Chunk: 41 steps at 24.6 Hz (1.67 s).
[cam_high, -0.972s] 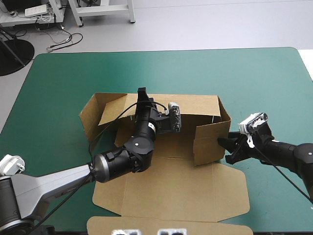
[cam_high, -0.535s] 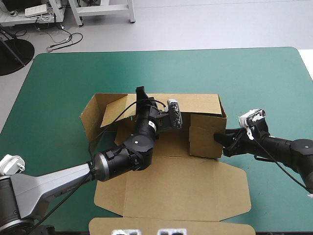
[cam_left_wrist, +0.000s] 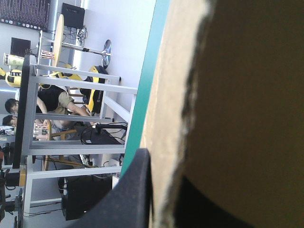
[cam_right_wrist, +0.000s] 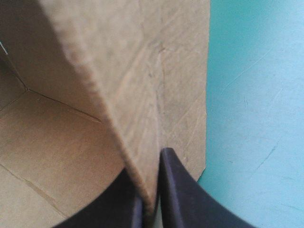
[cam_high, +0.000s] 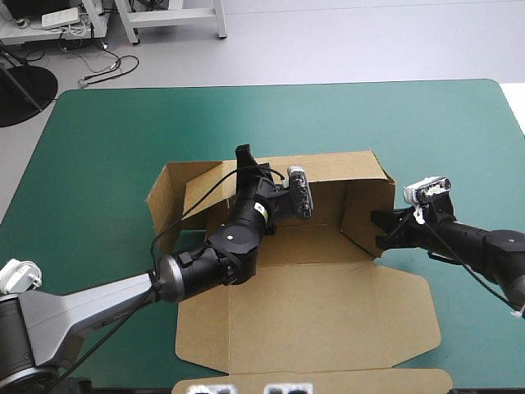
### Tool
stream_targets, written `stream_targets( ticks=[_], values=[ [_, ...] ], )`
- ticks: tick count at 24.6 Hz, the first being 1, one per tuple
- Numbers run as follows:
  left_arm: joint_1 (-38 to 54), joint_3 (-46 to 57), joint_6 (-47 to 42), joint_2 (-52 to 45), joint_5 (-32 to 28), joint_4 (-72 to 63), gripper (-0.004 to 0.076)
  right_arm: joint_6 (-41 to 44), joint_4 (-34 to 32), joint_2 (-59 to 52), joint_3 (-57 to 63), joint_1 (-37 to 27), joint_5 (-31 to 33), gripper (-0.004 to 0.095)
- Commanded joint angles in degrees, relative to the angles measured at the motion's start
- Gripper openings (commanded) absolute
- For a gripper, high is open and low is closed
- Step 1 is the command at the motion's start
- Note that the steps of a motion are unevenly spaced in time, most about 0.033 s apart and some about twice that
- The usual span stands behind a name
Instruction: Fold the box
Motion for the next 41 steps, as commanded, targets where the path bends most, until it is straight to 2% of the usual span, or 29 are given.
stream_targets(
  ticks=[1, 5, 9, 11, 18, 22, 28, 35, 38, 41],
  values=[
    [-0.72, -1.6, -1.35, -1.42, -4.26, 0.06, -0.0008, -0.03, 0.81, -0.37, -1.24, -0.23, 1.28, 0.0],
    [-0.72, -1.6, -1.22, -0.51, -2.19, 1.74, 0.0038, 0.91, -2.23, -0.37, -1.24, -0.23, 1.97, 0.0],
    [-0.72, -1.6, -1.22, 2.19, 2.66, 13.95, 0.0308, 2.28, -6.03, -0.58, -1.24, -0.23, 1.97, 0.0],
    [-0.72, -1.6, -1.61, 2.47, 2.27, 16.78, 0.0348, 2.28, -6.12, -0.58, -1.24, -0.23, 1.97, 0.0],
    [-0.99, -1.6, -1.61, 2.47, 3.89, 18.59, 0.0347, 2.86, -6.63, -0.58, -1.24, -0.23, 1.97, 0.0],
    [-3.15, -1.6, -2.19, 2.22, 7.86, 21.87, 0.0347, 4.22, -7.73, -0.58, -1.24, -0.23, 1.97, 0.0],
    [-10.38, -1.6, -6.51, -1.01, 10.89, 23.18, 0.0312, 4.36, -7.97, -0.58, -1.38, -0.23, 1.83, 0.0],
    [-19.53, -1.87, -6.51, -5.49, 15.22, 23.18, 0.0266, 6.58, -9.24, -0.58, -3.86, -0.23, 1.51, 0.0],
    [-22.11, -3.46, -6.51, -7.51, 15.48, 23.18, 0.0249, 10.41, -11.71, -0.58, -6.23, -0.23, 1.61, 0.0],
    [-21.41, -6.42, -9.52, -8.98, 15.5, 26.01, 0.0166, 17.13, -18.32, -0.58, -9.31, -0.23, 1.61, 0.0]
  ],
)
